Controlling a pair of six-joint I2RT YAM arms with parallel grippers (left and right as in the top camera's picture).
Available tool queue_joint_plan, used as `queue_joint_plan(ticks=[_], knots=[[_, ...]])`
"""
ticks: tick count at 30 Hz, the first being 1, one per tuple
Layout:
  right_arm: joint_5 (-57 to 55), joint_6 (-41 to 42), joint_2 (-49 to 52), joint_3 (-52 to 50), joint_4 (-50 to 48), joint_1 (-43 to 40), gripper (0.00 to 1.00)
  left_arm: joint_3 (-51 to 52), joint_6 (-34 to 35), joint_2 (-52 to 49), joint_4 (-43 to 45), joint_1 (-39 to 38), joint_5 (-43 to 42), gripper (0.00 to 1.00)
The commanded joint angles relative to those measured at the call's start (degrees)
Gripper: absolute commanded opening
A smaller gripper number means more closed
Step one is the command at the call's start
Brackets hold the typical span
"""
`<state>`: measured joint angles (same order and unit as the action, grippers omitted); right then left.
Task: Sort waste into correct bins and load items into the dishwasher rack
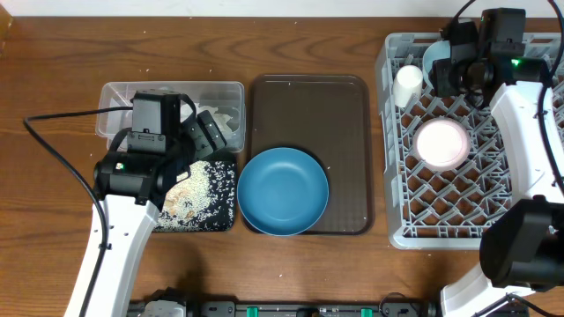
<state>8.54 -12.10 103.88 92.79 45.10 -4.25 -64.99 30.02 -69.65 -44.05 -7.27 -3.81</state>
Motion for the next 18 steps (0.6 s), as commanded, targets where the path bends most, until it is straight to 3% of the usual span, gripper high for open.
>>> queue_joint_plan(ticks=[1,18], knots=[[0.00,-3.69,1.62,-0.74,-0.15,1.16,0.37,-1.25,-0.13,0.42,-0.02,0.20,1.09,0.91],[-0.81,-5.79,6.71,-0.76,0.39,1.66,0.30,-1.25,-0.13,0.42,-0.02,0.20,1.09,0.91]])
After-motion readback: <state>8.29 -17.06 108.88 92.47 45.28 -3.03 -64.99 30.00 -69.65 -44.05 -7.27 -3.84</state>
